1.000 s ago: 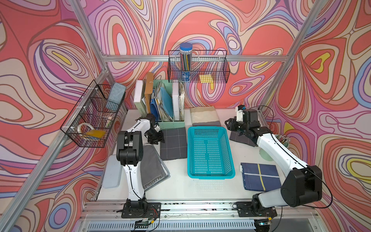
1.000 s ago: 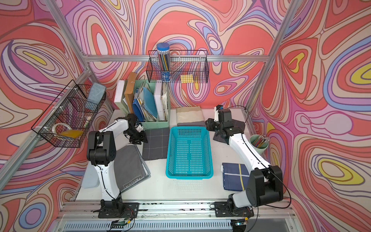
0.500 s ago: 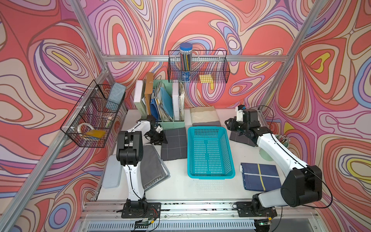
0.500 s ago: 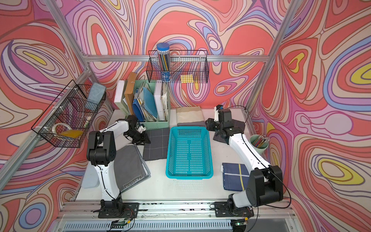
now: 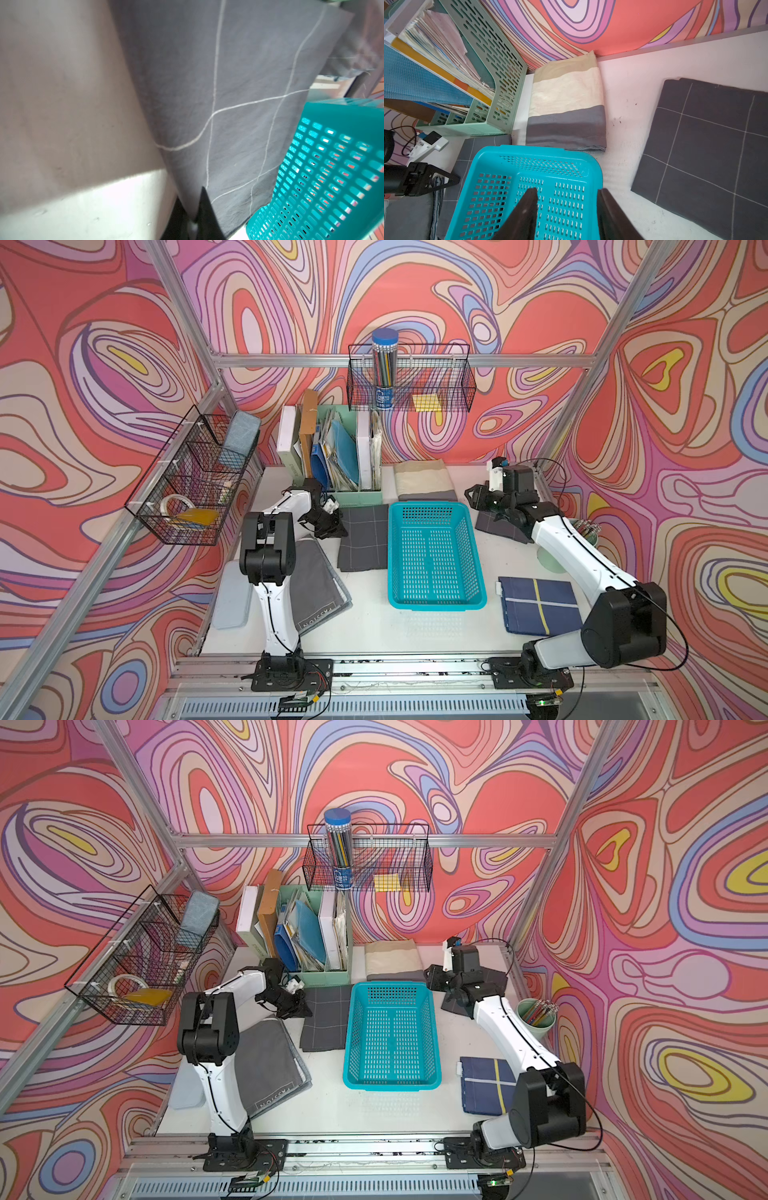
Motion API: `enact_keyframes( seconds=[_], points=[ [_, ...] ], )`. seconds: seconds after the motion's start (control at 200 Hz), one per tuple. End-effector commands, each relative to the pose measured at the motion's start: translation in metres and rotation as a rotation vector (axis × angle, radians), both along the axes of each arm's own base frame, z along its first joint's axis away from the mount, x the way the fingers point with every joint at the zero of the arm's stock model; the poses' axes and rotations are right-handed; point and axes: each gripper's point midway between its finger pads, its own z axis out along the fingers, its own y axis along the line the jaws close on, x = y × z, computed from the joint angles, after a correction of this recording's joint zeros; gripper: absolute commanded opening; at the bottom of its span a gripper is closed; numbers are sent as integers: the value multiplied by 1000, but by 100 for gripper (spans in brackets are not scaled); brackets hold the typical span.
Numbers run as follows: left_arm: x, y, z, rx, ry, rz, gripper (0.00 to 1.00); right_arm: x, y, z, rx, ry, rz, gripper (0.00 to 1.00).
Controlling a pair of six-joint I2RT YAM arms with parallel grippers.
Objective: Put the folded pillowcase in the basket
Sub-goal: Pick up the pillowcase from the center of the board, then place the pillowcase in the basket.
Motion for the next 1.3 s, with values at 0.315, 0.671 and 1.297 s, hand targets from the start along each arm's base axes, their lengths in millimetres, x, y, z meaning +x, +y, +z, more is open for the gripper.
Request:
enact_keyframes(
  seconds=[0.315,0.671,1.297],
  points=[
    [7,-7,60,-42,-124,53,0,0,-3,5,-13,-23,-7,48],
    [-7,-30,138,32,-180,15,0,-1,-7,8,-23,-34,-29,48],
    [-31,-67,286,104,-427,-1,0,-7,-25,19,-74,-42,-108,47]
  ],
)
